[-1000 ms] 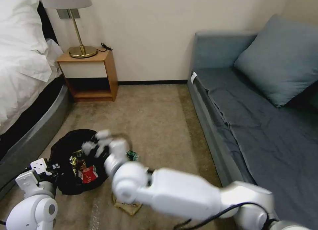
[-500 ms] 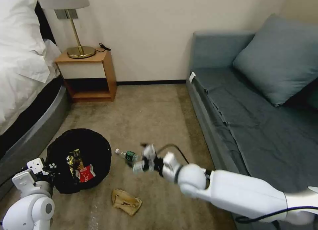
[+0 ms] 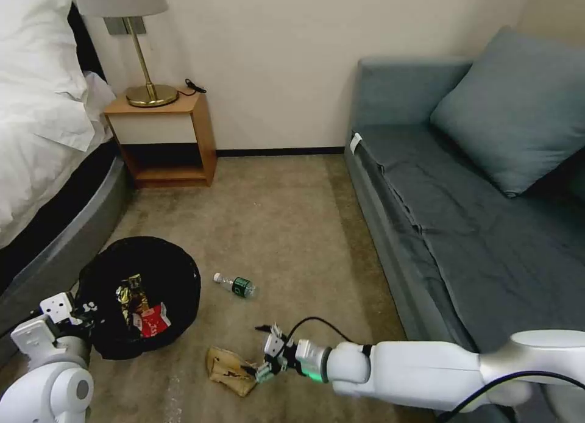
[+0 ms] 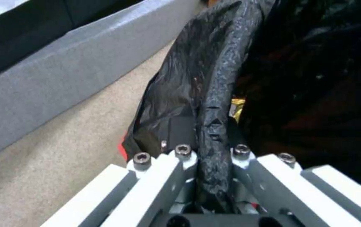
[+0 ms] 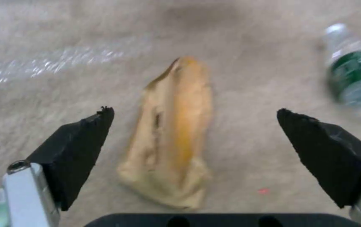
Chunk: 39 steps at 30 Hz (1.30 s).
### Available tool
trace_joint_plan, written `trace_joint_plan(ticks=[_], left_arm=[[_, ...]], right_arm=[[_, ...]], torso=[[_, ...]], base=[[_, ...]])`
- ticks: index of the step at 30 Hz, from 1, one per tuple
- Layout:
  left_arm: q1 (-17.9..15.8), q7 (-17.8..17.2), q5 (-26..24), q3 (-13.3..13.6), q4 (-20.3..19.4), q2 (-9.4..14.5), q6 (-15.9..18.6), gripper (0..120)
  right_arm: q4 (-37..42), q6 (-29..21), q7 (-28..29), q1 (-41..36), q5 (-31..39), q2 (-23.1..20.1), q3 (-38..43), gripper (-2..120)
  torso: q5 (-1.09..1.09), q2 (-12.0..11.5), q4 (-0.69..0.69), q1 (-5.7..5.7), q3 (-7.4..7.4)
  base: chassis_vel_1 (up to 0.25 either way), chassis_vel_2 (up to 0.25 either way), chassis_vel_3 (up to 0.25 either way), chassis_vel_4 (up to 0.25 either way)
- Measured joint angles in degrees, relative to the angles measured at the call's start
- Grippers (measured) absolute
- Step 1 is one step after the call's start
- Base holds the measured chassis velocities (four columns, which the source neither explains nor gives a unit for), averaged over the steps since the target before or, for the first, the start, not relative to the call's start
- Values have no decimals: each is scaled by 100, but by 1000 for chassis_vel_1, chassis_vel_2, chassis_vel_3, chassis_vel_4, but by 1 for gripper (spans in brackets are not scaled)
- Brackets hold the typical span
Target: Pick up the trash bin, then pick up the garbage on the floor and place it into the trash bin.
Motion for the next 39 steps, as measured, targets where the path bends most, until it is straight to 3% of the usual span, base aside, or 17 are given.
trace_joint_plan(ticks=[10,25,29,39], left_arm=[[42,11,-2,7,46,-69,-57,2],[98,13,39,12,-52,-135,-65,2],[106,14,41,-15,-50,-135,-78,2],[83,15,41,-16,-17,-116,-79,2]], right_arm=[[-778,121,54,-129,105,693,-311,89],[-1802,327,-20,-390,108,1087,-331,82],[-1895,370,-23,-410,98,1129,-278,63],[-1893,400,-22,-432,72,1113,-182,34]], torso=[[1,0,1,0,0],[1,0,0,0,0],[1,0,0,0,0],[1,0,0,0,0]], base=[[0,0,0,0],[0,0,0,0],[0,0,0,0],[0,0,0,0]])
